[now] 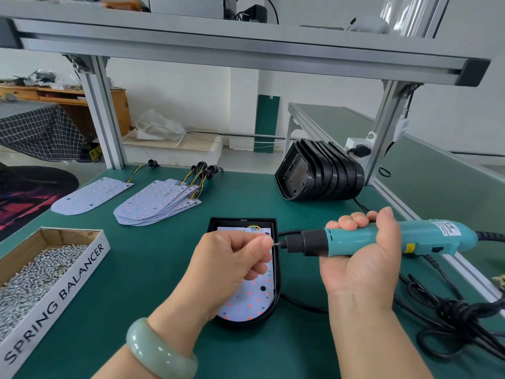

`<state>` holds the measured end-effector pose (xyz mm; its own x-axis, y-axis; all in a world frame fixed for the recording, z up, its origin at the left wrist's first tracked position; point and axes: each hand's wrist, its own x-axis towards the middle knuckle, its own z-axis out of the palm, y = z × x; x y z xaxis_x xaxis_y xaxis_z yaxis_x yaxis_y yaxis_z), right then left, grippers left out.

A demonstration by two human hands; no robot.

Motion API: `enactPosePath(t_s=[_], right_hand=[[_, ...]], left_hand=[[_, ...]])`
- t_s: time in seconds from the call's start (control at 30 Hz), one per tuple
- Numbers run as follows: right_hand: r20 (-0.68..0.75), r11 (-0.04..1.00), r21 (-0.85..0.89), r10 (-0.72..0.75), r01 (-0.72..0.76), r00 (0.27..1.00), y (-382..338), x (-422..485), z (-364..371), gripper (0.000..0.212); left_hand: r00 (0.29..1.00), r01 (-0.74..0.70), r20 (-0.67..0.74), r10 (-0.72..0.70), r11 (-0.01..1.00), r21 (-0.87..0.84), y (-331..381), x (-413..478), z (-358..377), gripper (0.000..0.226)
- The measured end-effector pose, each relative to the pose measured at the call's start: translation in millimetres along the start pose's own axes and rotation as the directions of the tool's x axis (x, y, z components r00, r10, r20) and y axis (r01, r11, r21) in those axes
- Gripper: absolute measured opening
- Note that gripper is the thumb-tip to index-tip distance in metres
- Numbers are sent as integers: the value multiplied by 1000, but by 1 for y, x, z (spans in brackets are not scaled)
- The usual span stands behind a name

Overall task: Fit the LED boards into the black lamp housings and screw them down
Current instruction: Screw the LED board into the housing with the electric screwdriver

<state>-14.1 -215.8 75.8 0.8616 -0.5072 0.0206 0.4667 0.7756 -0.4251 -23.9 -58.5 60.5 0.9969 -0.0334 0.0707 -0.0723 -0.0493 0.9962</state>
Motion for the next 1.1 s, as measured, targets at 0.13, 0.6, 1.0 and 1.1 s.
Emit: enactPosePath(t_s=[0.13,0.6,1.0,1.1], right_hand=[[-8,999,-35,-35,35,999,-2,2,-1,21],[140,970,-207,-101,129,985,21,19,27,17],[269,867,-463,-59,183,961,81,36,50,22],[300,854,-483,-48,195,953,87,36,50,21]], left_hand=[[938,26,-320,132,896,444,-5,11,-32,25],[942,291,-89,-324,652,700,-21,35,-32,39],[958,233,-28,-287,714,661,-26,38,-29,41],[960,233,-36,-279,714,661,-27,39,-29,43]])
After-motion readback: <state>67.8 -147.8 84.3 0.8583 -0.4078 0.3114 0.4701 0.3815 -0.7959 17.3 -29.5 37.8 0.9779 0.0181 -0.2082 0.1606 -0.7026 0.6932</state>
